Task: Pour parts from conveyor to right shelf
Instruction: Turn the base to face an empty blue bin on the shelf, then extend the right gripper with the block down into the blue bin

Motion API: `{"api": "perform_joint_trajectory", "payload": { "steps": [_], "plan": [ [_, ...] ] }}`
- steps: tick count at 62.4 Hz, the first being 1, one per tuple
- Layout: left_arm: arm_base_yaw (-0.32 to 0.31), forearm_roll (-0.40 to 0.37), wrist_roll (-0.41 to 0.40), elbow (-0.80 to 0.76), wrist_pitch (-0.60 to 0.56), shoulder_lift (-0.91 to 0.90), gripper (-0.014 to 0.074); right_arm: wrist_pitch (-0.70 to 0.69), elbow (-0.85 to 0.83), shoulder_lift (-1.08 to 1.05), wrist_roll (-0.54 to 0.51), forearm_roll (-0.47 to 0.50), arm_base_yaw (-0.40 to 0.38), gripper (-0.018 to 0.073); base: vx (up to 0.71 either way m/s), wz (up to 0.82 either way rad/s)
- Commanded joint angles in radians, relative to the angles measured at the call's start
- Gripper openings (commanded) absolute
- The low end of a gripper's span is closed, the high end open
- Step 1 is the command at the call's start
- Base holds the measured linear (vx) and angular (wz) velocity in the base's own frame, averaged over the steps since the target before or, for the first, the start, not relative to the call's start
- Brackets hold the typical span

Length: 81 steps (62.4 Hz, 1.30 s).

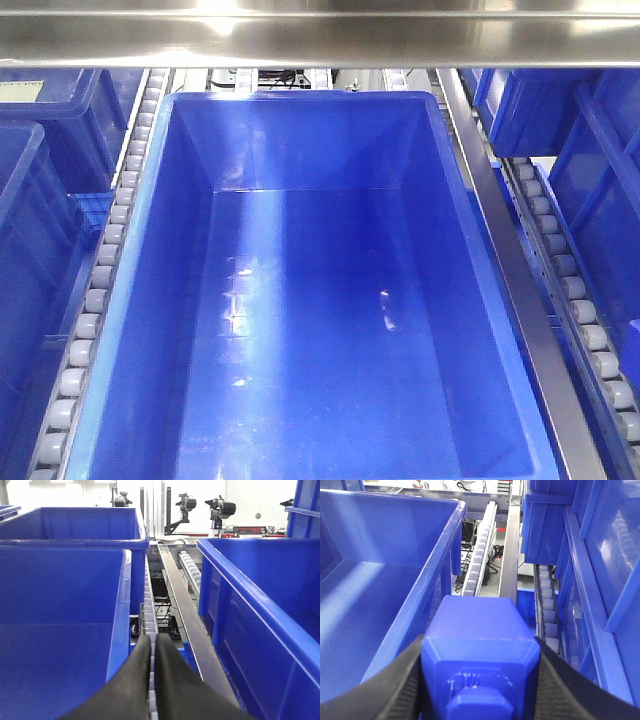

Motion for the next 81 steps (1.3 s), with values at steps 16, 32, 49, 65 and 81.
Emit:
{"api": "perform_joint_trajectory", "payload": {
  "steps": [16,32,49,65,81],
  "plan": [
    [-0.002,0.0,-0.009,0.031,-0.077,-0.013,-0.0006,-0.115,-0.026,0.012,-0.006,0.006,-0.006,-0.0005,0.0,0.0],
    [-0.002,0.0,-0.009,0.031,-0.077,-0.013,-0.0006,-0.235,-0.03,0.066,-0.006,-0.004,0.016,-0.0001,0.0,0.0],
    [-0.001,0.0,-0.009,0.031,-0.077,-0.013,-0.0006,-0.234,-0.173,0.288,-0.014,0.004,0.191,0.0006,0.0,0.0],
    [-0.001,0.0,-0.009,0.031,-0.077,-0.013,-0.0006,-0.259,-0.333,0.615,-0.058,0.004,0.363,0.0011,0.0,0.0],
    [-0.001,0.0,-0.009,0.031,-0.077,-0.013,-0.0006,-0.455,-0.407,0.942,0.098,0.012,0.521,0.0015,0.0,0.0]
  ]
}}
